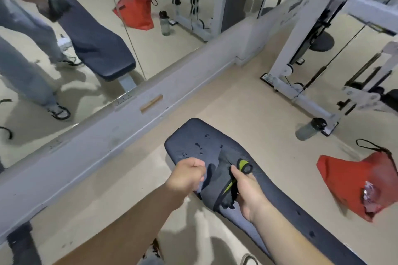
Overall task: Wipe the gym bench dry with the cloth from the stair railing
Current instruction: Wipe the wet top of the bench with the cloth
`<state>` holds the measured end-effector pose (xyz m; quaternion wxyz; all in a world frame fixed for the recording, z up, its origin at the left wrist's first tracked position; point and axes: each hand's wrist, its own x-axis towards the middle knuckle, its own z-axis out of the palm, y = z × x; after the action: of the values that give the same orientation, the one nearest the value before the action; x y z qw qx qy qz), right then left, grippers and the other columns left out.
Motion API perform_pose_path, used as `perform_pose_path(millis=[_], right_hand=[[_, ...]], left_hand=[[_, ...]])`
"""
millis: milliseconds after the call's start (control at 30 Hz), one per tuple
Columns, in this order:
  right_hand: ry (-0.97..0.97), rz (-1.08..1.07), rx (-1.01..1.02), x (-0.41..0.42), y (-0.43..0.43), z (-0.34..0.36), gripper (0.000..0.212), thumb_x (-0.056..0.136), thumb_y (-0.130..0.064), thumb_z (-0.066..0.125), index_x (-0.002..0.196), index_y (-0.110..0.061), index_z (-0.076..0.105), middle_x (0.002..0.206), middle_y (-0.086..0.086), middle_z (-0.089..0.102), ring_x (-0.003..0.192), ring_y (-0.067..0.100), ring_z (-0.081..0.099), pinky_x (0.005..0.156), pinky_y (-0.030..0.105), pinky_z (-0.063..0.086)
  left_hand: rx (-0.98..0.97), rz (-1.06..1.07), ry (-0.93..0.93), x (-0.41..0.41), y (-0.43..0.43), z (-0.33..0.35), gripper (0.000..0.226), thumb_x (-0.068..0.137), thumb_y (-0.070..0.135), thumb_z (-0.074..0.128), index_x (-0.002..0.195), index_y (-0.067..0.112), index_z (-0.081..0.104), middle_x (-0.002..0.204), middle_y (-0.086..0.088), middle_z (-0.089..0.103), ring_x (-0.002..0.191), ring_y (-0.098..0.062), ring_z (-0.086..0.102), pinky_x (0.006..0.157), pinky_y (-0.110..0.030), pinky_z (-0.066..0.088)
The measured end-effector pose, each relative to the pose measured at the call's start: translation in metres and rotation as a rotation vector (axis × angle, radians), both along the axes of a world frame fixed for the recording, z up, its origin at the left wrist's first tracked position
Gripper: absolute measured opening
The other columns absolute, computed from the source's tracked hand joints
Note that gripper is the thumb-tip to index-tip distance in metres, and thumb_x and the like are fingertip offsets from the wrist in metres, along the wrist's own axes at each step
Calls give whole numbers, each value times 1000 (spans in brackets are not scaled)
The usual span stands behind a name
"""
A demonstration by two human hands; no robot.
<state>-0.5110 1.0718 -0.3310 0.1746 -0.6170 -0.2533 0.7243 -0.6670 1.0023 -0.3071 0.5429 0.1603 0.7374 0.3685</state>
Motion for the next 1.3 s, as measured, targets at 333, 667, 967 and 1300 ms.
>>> perform_pose_path(millis=[333,667,967,1300], right_hand=[[-538,143,543,-62,53,-132,10,87,-39,60,84,-29,57,103,7,58,90,26,59,87,42,50],[-730,1431,1094,-114,27,-378,47,90,-34,47,135,-24,58,168,9,33,157,33,23,127,54,11],[-739,1245,1307,-221,114,-432,62,102,-54,28,162,-40,20,175,-1,3,161,18,-2,129,45,-4],[-677,1373,1334,-151,31,-423,60,105,-45,34,163,-33,22,175,-4,-1,160,15,-5,129,40,-4]], left_hand=[[-17,-120,137,-88,10,-152,11,91,13,55,81,16,58,87,0,58,82,-20,54,82,-34,46],[134,-133,655,-121,8,-369,29,79,-7,58,99,11,70,95,13,52,96,-14,60,82,-27,46],[384,252,743,-152,32,-468,40,80,-7,51,100,24,67,104,6,55,80,-6,57,80,-13,43],[317,166,692,-111,-21,-447,23,88,7,56,104,19,67,112,5,57,93,-1,58,75,-13,41]])
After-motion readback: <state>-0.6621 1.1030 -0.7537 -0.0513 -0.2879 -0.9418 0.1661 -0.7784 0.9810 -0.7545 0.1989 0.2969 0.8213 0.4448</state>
